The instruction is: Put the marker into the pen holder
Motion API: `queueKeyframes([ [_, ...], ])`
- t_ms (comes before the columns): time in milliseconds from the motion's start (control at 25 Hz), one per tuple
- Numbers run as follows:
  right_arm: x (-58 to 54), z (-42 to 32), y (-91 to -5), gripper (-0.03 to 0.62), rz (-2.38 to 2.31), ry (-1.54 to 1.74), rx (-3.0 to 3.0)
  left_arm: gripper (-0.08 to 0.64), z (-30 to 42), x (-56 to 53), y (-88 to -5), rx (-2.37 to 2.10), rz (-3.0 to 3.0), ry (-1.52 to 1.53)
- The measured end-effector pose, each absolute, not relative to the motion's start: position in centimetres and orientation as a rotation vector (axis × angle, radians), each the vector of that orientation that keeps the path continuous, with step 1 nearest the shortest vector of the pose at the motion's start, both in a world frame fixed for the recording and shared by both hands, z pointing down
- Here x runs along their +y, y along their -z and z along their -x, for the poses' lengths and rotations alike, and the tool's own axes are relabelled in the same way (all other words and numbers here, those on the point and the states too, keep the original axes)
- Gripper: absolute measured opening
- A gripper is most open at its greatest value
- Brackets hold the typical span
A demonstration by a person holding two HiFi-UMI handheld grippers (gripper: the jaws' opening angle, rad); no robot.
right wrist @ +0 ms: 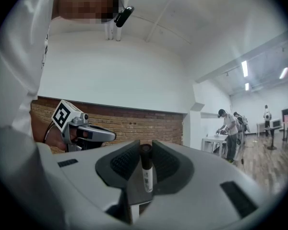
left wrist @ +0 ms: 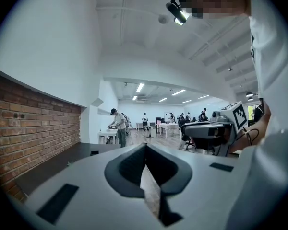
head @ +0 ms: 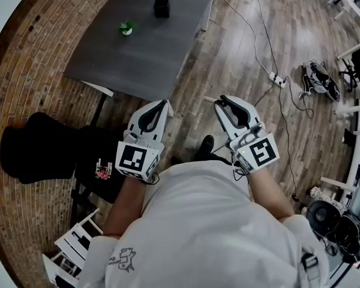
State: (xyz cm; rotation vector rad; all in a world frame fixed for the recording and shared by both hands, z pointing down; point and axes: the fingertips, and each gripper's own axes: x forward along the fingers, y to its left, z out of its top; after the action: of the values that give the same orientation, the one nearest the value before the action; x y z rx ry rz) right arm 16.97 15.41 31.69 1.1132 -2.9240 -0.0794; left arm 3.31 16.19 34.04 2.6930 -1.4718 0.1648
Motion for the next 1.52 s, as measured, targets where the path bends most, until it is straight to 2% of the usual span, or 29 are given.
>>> queueKeyframes([
  [440,7.3,-24.6,-31.6,0.083,-1.106,0.063,-2.935,0.011,-12.1,7.2,-33.4,-1.438,-2.723,-0.165],
  [760,3.8,-26.6,-32.1,0.084,-1.074,0.055,-2.955,0.011,-14.1,4.3,-34.1,-1.456,-2.696,-0.177],
  [1200,-0.4,-22.5,-31.6,0.083,-1.065,0.04,-2.969,0.011,-10.4,-0.6,-33.8,-1.448,-2.703,-0.131],
  [1520,-4.0,-16.3,-31.2,0.083,-1.092,0.059,-2.94,0.011,-4.2,-4.6,-33.3,-1.41,-2.729,-0.095],
])
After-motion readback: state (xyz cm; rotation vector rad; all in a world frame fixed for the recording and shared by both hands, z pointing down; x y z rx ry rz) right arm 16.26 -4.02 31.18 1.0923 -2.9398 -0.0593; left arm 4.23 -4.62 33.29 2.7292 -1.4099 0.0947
